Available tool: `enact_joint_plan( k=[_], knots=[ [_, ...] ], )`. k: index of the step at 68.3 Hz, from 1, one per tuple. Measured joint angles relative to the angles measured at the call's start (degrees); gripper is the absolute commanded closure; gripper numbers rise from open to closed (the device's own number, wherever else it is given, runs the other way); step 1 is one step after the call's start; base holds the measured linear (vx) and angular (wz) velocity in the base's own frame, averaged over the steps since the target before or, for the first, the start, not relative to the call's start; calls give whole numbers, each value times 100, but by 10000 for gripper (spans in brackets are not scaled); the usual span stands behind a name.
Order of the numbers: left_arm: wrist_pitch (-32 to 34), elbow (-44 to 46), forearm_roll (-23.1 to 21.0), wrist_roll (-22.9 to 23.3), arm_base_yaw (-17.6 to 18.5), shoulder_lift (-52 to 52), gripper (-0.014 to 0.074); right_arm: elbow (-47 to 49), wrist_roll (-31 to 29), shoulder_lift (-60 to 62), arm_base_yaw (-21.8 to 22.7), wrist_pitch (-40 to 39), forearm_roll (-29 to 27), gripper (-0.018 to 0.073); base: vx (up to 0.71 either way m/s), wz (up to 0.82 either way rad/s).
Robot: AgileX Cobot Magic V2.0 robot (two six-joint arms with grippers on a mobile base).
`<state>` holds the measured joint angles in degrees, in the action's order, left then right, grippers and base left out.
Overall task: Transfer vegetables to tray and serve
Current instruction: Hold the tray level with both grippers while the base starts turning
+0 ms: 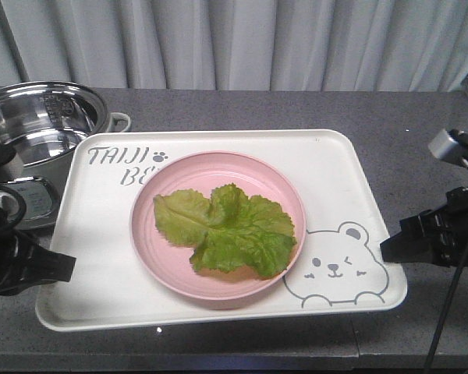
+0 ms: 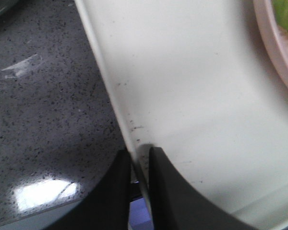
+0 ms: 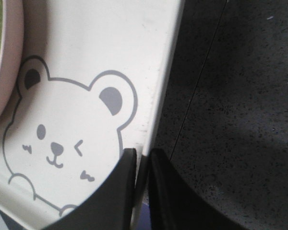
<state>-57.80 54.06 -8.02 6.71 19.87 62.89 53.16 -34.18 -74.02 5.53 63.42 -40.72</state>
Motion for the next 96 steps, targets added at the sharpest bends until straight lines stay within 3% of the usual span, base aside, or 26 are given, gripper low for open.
enact_joint_plan(
  k=[20,96],
  knots=[
    [-267,0,166,14,0,-99,604,0,887,0,-733,-221,802,562,0,0],
    [-233,0,199,14,0,-99,603,-1,1153,451,-767,-143,901,561,0,0]
  ],
)
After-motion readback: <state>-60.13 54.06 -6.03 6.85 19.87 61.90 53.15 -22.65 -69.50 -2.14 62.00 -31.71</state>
